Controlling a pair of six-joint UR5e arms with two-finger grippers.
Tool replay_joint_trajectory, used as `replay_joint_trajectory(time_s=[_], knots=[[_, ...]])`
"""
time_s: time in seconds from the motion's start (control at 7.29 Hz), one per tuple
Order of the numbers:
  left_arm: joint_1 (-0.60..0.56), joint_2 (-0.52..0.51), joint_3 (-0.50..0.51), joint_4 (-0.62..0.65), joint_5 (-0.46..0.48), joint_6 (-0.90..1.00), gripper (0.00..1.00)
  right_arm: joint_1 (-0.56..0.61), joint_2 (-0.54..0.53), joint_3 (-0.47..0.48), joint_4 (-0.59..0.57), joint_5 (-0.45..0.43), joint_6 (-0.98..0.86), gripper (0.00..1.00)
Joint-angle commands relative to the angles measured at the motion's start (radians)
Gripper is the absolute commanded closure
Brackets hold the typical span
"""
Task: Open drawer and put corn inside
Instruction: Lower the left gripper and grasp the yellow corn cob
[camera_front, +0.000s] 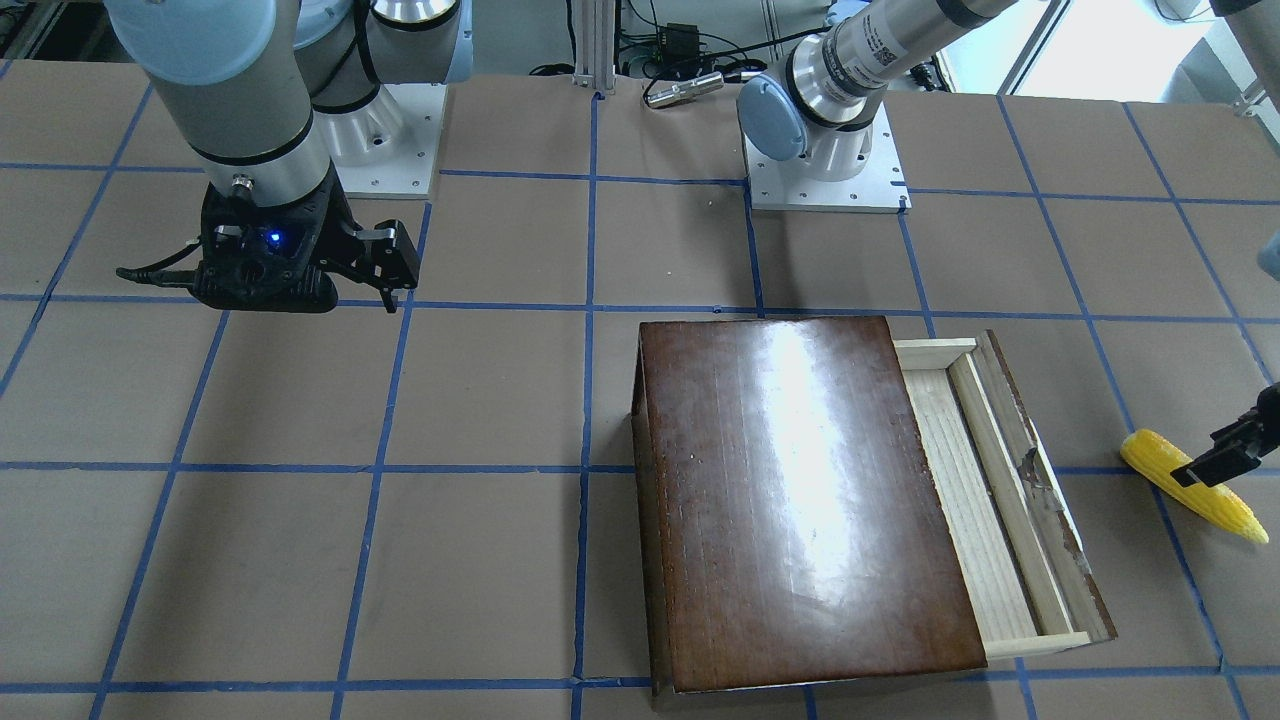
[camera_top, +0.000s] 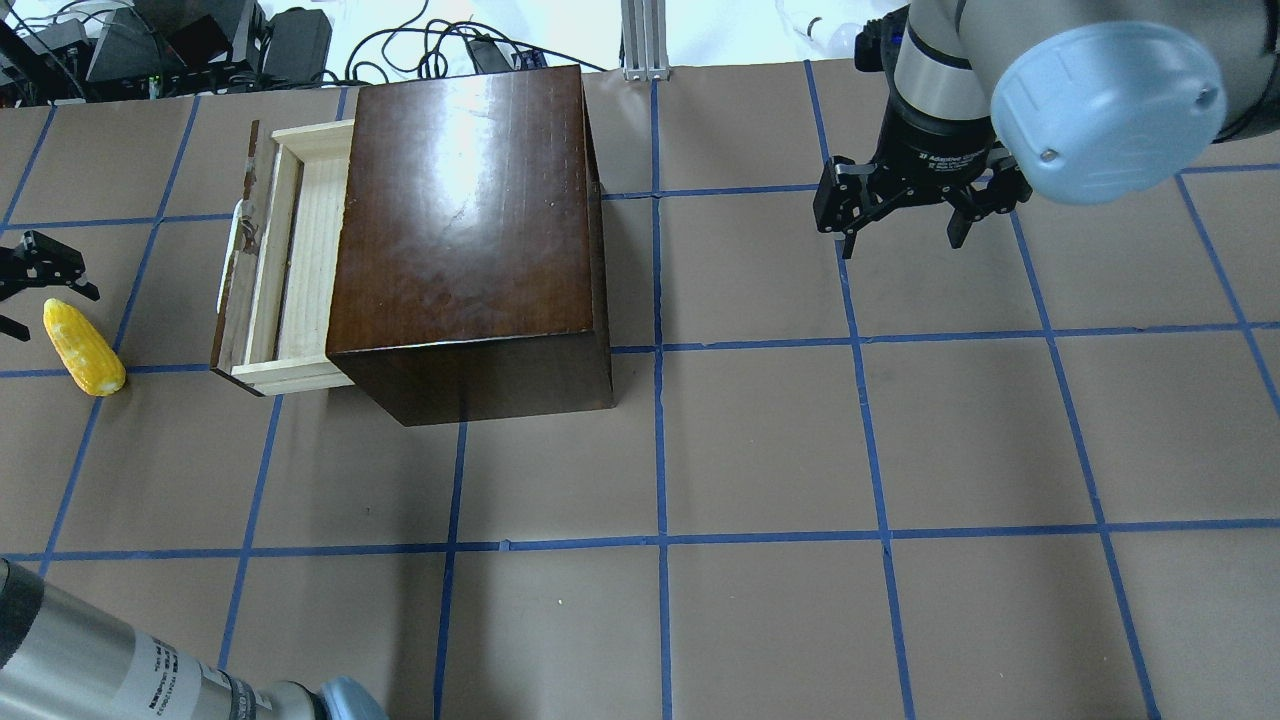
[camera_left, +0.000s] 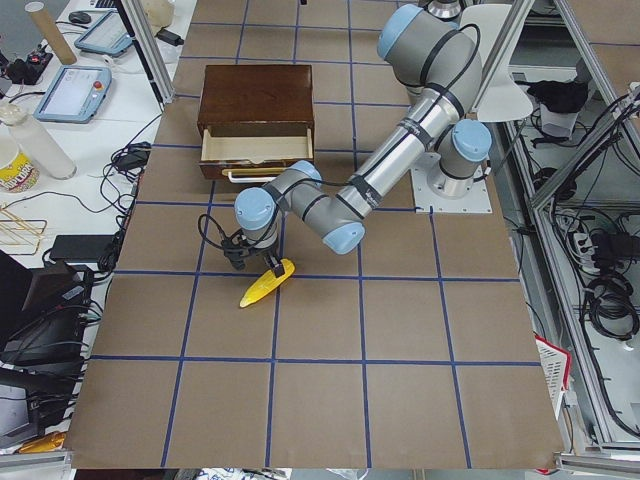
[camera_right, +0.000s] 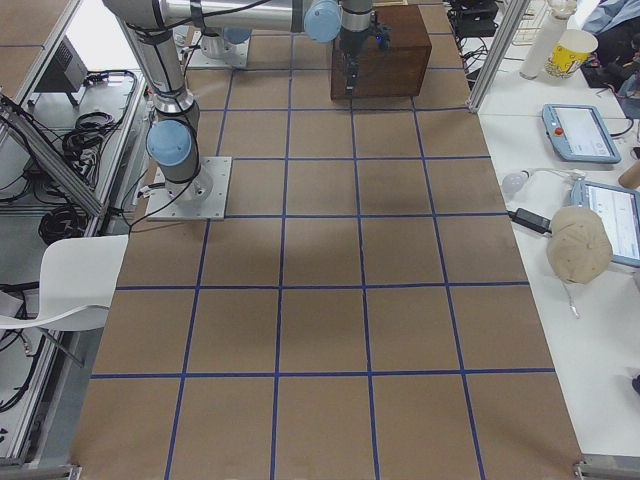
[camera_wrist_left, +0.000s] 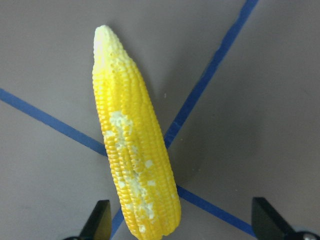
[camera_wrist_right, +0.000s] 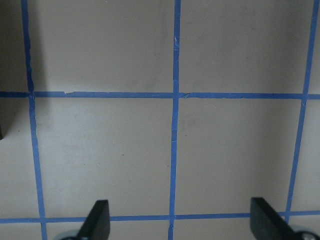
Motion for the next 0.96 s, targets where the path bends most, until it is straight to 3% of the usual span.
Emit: replay_joint_trajectory(time_s=[0.0, 0.55, 0.69, 0.82], knots=[[0.0, -0.045, -0.001, 0.041, 0.027, -0.01, 0.0, 0.0, 0.0, 0.0, -0.001, 0.0, 0.0, 0.0], [-0.001, -0.086, 0.007, 0.085, 0.028, -0.046, 0.0, 0.0, 0.0, 0.0, -0.001, 0.0, 0.0, 0.0], [0.0, -0.096, 0.013, 0.101, 0.028, -0.04, 0.06, 0.0, 0.0, 0.0, 0.001, 0.0, 0.0, 0.0], [0.0, -0.102, 0.014, 0.101, 0.027, -0.04, 0.35, 0.0, 0.0, 0.0, 0.001, 0.0, 0.0, 0.0]])
